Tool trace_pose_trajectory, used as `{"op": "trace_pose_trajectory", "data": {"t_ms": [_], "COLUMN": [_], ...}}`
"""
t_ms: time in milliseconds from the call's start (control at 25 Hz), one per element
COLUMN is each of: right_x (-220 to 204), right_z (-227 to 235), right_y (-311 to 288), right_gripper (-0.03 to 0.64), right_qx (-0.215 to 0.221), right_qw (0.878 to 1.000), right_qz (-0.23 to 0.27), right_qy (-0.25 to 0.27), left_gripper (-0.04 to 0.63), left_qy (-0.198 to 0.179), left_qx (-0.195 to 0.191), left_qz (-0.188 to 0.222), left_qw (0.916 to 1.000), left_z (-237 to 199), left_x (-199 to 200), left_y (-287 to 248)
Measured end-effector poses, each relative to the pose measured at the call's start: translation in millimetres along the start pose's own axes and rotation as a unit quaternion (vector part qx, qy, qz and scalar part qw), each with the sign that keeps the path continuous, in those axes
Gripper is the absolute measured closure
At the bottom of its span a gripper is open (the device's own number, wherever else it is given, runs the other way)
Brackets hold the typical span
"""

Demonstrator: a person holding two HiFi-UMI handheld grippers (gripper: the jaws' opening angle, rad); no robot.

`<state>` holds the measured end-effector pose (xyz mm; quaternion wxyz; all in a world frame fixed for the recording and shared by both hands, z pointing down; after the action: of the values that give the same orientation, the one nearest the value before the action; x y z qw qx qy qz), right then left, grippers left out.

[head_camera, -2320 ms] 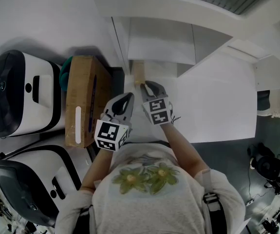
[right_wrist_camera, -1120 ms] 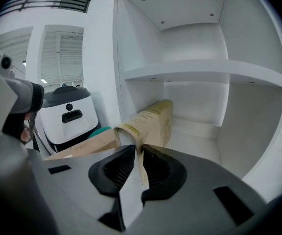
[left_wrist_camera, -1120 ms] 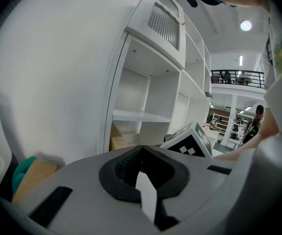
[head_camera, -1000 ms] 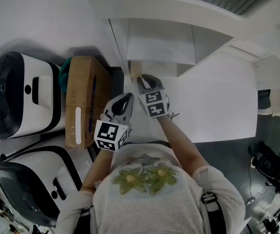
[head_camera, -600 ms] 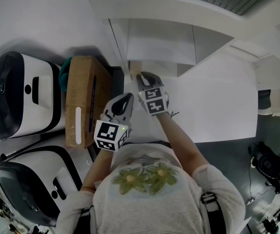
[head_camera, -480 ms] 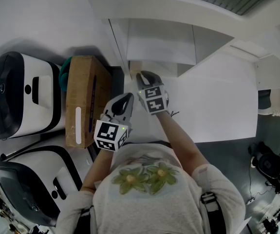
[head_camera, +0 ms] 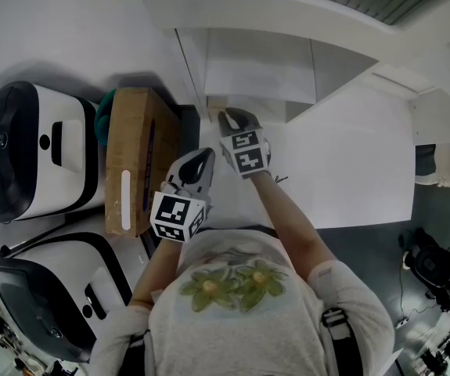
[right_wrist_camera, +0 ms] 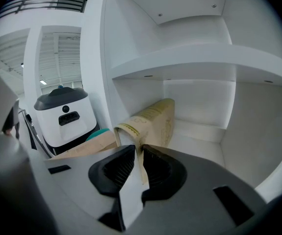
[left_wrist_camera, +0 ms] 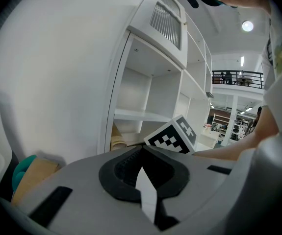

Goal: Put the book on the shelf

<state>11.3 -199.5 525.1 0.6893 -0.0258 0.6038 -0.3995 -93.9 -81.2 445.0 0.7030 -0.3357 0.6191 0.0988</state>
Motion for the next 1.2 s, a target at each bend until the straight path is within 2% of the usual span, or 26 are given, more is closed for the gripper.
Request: {"op": "trace_pose_trajectory", "data": {"t_ms": [240,520,840,1200], "right_x": [3,3,-6,-2], "right_z": [0,6,4,-13], "right_y": [-6,-2,36,103], "right_gripper": [0.541,0.540,0.541,0.578], "right_qx": [0.005,0.028,0.042,0.068], "right_qw": [1.000,0.999,0.998,0.990], "right_qz": [-0.006,0.001,0.000,0.076], "right_qy": [-0.003,-0.038,-0.057,-0.099], "left_gripper": [0.568,0.568,0.568,0.568], "left_qy": [0.001,0.001,0.002,-0.003], "left_qx": [0.001,-0.001,-0.006,-0.010], "left_qz": [-0.001,0.001,0.011,0.024], "left_qw": [1.0000,1.0000,0.9999,0.9997], "left_z": [-3,-3,-2,9], "left_x": [-2,0,7,14], "left_y": [1,1,4,12]}}
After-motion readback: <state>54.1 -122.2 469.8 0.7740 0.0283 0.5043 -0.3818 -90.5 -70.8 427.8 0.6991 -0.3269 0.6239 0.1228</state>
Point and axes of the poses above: the fingertips, and each gripper's own axes: y backward along the fingers, z to its right, x out of its top, the point moved 8 cm from there along y, backward along the fingers, and after that the axes turned 13 degrees about -y, right-handed, at the moved point
